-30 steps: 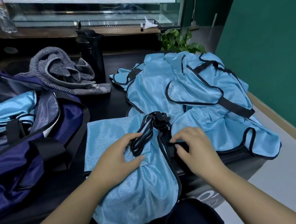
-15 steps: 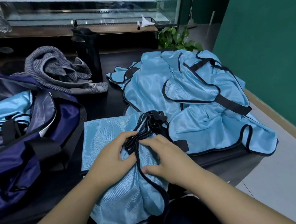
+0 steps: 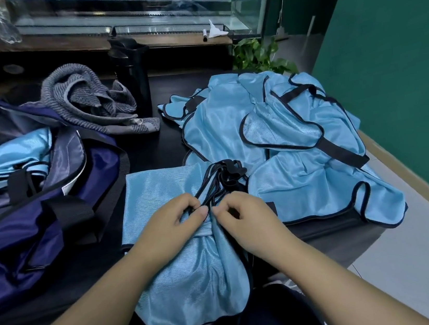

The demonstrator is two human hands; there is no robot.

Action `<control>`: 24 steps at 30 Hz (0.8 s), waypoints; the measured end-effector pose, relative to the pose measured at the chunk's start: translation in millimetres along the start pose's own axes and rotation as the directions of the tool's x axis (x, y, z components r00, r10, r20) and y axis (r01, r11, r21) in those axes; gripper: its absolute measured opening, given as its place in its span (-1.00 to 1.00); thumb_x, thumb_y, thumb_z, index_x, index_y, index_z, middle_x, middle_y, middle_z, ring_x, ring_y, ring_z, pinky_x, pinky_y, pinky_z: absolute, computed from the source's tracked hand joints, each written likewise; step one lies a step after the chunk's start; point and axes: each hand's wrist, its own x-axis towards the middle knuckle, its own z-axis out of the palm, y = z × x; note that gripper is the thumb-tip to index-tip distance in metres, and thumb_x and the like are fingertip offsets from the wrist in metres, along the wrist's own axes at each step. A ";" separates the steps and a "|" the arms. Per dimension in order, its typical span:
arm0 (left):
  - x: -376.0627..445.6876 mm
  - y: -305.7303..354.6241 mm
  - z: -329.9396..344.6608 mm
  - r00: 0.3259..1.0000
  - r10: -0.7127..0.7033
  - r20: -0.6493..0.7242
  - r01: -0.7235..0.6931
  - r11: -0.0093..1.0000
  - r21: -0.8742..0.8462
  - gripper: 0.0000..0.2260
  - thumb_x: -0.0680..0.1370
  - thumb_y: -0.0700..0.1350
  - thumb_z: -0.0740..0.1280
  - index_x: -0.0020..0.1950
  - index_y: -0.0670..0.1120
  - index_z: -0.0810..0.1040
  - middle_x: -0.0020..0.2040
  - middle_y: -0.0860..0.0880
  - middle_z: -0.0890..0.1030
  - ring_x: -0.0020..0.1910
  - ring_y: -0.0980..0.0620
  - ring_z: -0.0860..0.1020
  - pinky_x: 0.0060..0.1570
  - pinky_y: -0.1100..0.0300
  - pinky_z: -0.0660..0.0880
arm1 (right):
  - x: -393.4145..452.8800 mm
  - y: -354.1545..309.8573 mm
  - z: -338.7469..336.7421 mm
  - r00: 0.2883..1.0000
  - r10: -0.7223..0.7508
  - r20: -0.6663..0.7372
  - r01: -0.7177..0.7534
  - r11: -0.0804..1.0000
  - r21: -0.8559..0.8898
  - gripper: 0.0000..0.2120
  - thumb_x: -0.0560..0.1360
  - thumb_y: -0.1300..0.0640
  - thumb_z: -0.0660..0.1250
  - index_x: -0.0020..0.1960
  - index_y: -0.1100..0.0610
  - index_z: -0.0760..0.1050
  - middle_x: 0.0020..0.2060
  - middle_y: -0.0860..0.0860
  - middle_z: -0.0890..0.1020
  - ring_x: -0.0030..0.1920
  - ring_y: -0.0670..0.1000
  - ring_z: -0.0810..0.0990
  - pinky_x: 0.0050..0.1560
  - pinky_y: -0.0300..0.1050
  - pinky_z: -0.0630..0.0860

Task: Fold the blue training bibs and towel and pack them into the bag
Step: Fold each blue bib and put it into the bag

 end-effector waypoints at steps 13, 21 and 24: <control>7.2 -1.6 0.2 0.999 -0.006 0.051 0.006 1.000 -0.012 -0.64 0.30 0.26 0.28 -0.20 -0.02 0.51 -0.17 -0.01 0.50 -0.16 -0.02 0.48 -0.06 0.01 0.43 | -12.3 8.7 -5.3 0.993 -0.001 0.122 -0.001 1.000 0.021 -0.70 0.57 0.00 0.26 0.30 -0.12 0.41 -0.23 -0.04 0.56 -0.30 -0.21 0.47 -0.21 -0.34 0.39; 5.4 0.6 -2.9 0.996 -0.028 0.086 0.036 0.995 -0.093 -0.82 0.35 0.10 0.28 -0.24 0.01 0.54 -0.17 -0.01 0.50 -0.21 0.03 0.44 -0.14 0.16 0.34 | -1.9 0.3 -3.6 0.999 0.024 0.029 -0.012 0.933 -0.359 -0.74 0.50 -0.19 0.22 -0.12 0.01 0.36 -0.29 -0.08 0.46 -0.26 -0.07 0.45 -0.31 -0.16 0.32; 4.9 2.0 -3.1 0.995 -0.022 0.095 0.032 0.994 -0.100 -0.89 0.47 -0.03 0.32 -0.25 0.02 0.55 -0.15 0.01 0.51 -0.22 0.13 0.45 -0.11 0.18 0.36 | -0.6 9.4 -9.6 0.999 0.032 0.014 -0.022 0.887 -0.460 -0.80 0.47 -0.09 0.26 -0.08 0.04 0.39 -0.13 -0.06 0.39 -0.03 0.00 0.40 -0.15 -0.12 0.33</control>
